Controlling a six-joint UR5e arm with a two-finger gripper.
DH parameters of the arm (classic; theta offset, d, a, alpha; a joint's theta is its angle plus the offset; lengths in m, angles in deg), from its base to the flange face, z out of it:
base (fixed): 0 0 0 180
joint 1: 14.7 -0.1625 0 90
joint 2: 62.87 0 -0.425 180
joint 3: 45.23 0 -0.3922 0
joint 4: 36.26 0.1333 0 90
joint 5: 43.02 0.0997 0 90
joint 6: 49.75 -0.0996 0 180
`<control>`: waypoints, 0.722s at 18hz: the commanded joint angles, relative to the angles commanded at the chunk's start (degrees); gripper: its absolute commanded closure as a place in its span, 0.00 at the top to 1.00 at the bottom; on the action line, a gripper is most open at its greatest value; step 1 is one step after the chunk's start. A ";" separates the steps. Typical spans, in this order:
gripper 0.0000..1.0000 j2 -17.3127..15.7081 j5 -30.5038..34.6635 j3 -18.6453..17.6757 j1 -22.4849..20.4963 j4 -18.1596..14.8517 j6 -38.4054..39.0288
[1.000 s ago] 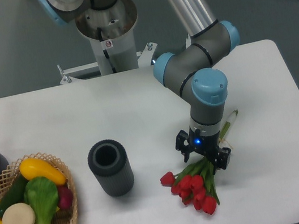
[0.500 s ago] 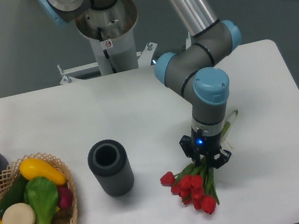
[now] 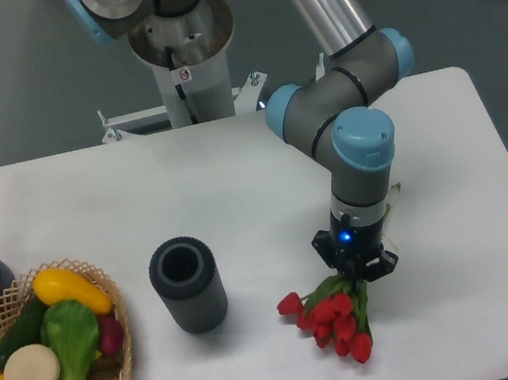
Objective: Pick up the flowers from the table
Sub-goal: 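Lift the gripped tulip bunch up off the table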
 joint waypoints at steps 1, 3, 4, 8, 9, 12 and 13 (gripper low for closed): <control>0.13 -0.35 -0.70 0.09 0.00 0.00 0.00; 0.13 -1.49 -1.67 0.44 -0.09 0.00 0.00; 0.13 -1.93 -2.11 0.88 -0.09 0.00 0.00; 0.13 -5.44 -9.65 1.85 -1.49 0.00 0.09; 0.13 -6.32 -12.81 1.93 -2.28 0.00 0.17; 0.13 -8.61 -23.09 2.11 -4.74 0.00 1.75; 0.13 -9.31 -26.78 2.29 -5.27 0.00 2.54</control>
